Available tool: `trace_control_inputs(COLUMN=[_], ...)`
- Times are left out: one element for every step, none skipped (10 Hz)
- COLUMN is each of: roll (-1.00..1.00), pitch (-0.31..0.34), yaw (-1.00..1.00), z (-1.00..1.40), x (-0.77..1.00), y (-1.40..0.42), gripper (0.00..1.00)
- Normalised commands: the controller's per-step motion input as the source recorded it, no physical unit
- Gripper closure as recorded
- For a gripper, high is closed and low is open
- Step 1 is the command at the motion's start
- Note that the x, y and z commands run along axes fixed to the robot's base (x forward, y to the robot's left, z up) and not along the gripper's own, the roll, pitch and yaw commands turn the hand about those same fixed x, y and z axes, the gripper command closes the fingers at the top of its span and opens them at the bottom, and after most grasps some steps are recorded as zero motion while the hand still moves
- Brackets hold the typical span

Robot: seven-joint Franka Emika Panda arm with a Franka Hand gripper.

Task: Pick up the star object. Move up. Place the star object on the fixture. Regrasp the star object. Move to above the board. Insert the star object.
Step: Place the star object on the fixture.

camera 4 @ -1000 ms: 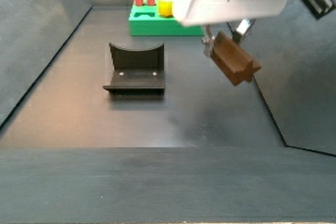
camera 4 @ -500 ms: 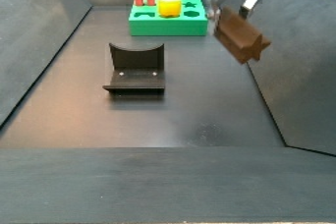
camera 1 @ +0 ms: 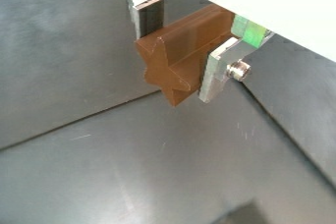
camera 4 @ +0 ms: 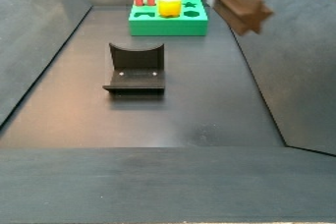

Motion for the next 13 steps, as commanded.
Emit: trace_control_inputs(roll=[-0.11, -0.16, -0.16, -0.15, -0.15, -0.14, -0.14, -0.14, -0.14, -0.14, -0.14, -0.13, -0.13], pitch=[0.179, 0.224, 0.209, 0.162, 0.150, 0.132, 0.125, 0.125, 0.129, 0.146, 0.144, 0.142, 0.143], yaw=[-1.00, -0.87, -0.69, -0.41, -0.31, -0.18, -0.11, -0.08, -0.07, -0.04, -0.04, -0.03, -0.03], z=[0.12, 0.11, 0.10, 0.08, 0.08, 0.07, 0.06, 0.05, 0.05, 0.04, 0.04, 0.03, 0.03], x=[1.00, 1.00, 1.00, 1.00, 1.00, 1.00, 1.00, 1.00, 1.00, 1.00, 1.00, 1.00, 1.00], y=[-0.32, -0.26, -0.23, -0.20, -0.19, -0.16, -0.13, -0.11, -0.10, -0.08, -0.07, -0.05, -0.04], gripper=[1.00, 1.00, 1.00, 1.00, 1.00, 1.00, 1.00, 1.00, 1.00, 1.00, 1.00, 1.00, 1.00])
